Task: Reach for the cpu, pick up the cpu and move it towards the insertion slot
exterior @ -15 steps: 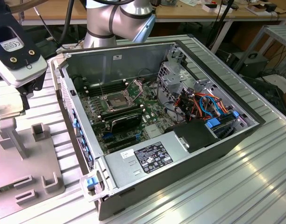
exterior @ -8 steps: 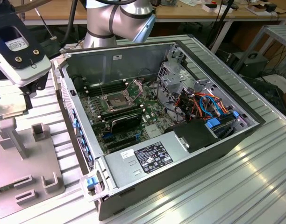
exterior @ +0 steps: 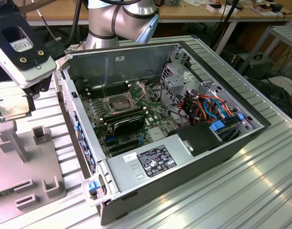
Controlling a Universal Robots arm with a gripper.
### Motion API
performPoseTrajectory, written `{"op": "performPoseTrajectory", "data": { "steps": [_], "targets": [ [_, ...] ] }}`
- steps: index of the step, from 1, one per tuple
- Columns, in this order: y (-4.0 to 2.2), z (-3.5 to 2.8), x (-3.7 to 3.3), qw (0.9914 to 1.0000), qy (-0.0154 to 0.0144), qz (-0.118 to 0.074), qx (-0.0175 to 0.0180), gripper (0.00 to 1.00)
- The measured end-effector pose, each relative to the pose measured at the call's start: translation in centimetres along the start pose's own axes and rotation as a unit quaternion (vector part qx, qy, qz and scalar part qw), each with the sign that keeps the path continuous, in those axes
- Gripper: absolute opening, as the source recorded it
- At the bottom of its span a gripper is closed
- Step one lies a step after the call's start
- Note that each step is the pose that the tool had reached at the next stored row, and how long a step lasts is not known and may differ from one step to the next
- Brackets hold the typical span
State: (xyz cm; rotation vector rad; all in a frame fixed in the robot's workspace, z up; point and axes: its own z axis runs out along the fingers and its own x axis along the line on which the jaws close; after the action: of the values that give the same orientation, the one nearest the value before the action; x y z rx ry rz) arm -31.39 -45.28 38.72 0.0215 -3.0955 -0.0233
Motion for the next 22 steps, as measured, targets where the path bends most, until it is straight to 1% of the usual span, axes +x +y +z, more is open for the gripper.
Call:
{"op": "performPoseTrajectory", "data": {
  "steps": [9, 10, 12, 13, 22],
  "targets": [
    [-0.01, -0.03, -0.77, 1.00000, 0.0000, 0.000, 0.0000, 0.55],
    [-0.02, -0.06, -1.45, 1.00000, 0.0000, 0.000, 0.0000, 0.55],
    [-0.05, -0.16, -3.63, 1.00000, 0.0000, 0.000, 0.0000, 0.55],
    [-0.05, -0.17, -3.87, 1.00000, 0.0000, 0.000, 0.0000, 0.55],
    [-0.06, -0.19, -4.31, 1.00000, 0.0000, 0.000, 0.0000, 0.55]
  ]
}}
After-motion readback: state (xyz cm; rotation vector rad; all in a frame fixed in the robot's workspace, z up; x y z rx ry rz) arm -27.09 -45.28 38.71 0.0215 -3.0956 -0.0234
